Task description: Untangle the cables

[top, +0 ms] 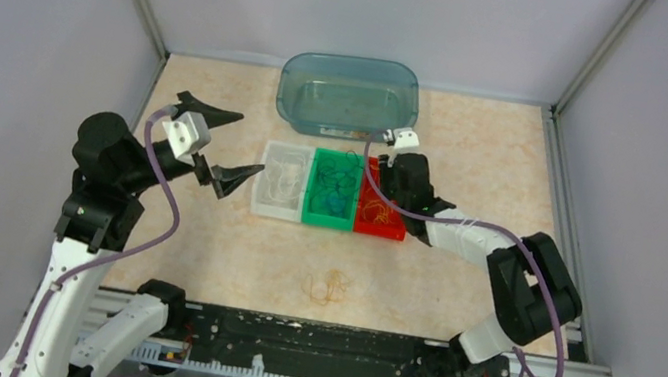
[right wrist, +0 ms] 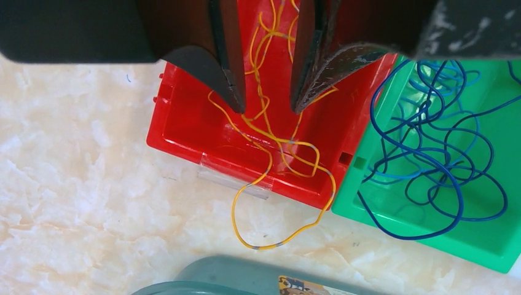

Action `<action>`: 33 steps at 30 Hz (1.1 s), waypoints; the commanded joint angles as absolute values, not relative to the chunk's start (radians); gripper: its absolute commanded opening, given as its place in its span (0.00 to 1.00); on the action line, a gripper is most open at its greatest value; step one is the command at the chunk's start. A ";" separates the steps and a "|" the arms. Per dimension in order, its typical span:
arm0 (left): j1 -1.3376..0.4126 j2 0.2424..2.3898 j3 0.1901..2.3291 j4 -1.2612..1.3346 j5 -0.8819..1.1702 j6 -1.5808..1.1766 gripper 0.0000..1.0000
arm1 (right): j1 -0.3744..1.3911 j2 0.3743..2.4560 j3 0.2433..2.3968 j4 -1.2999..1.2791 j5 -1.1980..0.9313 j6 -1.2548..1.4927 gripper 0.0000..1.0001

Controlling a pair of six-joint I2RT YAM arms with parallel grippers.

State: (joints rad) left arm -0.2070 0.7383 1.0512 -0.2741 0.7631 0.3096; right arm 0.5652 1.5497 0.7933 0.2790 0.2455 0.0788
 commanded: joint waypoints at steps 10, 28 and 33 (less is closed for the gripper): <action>-0.206 0.754 1.081 -0.269 0.741 0.281 1.00 | 0.556 1.250 0.872 0.228 0.052 0.116 0.40; -0.206 0.819 1.068 -0.308 0.678 0.308 1.00 | 0.997 1.184 0.733 -0.220 -0.286 -0.113 0.75; -0.206 0.808 1.068 -0.330 0.694 0.334 1.00 | 1.015 1.285 0.726 -0.202 -0.302 -0.102 0.99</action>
State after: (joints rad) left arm -0.2070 0.8265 1.0523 -0.2996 0.6888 0.3038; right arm 0.9977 1.2385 0.6971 -0.2031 -0.2680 -0.0967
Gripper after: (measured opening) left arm 0.998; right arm 0.981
